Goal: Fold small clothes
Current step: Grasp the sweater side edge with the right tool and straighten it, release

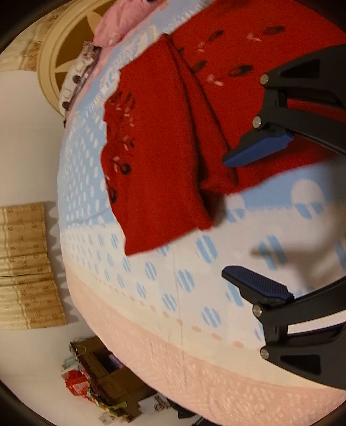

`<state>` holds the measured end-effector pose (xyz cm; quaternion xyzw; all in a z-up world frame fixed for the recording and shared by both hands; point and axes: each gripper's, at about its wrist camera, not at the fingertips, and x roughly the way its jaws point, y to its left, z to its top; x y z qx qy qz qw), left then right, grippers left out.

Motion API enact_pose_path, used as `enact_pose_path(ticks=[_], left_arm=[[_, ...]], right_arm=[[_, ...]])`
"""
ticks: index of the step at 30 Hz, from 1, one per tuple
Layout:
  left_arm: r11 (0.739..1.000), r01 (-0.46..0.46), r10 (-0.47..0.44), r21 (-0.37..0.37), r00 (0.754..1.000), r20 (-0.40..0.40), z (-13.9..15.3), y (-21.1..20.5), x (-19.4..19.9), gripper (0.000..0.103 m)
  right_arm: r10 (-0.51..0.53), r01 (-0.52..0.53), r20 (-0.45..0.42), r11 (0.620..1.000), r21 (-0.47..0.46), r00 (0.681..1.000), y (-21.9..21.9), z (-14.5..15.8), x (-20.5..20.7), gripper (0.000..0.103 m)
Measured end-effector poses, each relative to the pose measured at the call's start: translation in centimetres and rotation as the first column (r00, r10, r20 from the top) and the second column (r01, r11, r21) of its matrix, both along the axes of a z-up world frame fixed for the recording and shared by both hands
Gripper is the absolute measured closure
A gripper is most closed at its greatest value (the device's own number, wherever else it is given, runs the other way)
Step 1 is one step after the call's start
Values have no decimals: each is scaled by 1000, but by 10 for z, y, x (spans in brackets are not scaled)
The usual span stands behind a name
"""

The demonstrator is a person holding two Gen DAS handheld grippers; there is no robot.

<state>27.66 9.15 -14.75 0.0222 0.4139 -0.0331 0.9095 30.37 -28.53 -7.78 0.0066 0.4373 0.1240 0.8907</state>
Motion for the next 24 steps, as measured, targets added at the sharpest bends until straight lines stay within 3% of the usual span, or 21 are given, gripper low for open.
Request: enact_pose_path(ticks=[2, 5, 6, 9, 13, 16, 19, 20, 24], left_arm=[[1000, 14, -14, 6, 1000, -6, -3, -6, 14, 20], [994, -17, 19, 108, 1000, -17, -19, -4, 30, 19], [994, -33, 36, 109, 999, -28, -23, 0, 35, 16], [996, -90, 91, 22, 995, -42, -24, 19, 37, 6], [994, -106, 104, -32, 994, -42, -29, 26, 33, 5], [993, -109, 107, -43, 993, -38, -29, 28, 31, 4], [990, -116, 112, -74, 992, -57, -32, 32, 34, 2], [989, -118, 113, -89, 992, -65, -33, 34, 35, 2], [985, -130, 122, -117, 990, -74, -34, 39, 35, 1]], right_arm=[[0, 0, -14, 1000, -4, 1000, 5, -6, 8, 25], [-10, 9, -27, 999, -38, 1000, 14, -16, 22, 25], [-9, 8, -29, 999, -53, 1000, 16, -20, 27, 25], [-31, 30, -6, 994, -109, 999, 18, -28, 42, 25], [-69, 64, -39, 993, -102, 997, 11, -46, 72, 30], [-79, 70, -98, 993, -92, 992, 12, -69, 92, 43], [-68, 55, -131, 994, -98, 989, 19, -88, 104, 72], [-66, 54, -136, 994, -91, 989, 21, -90, 105, 86], [-70, 64, -59, 993, -102, 996, 23, -75, 97, 94]])
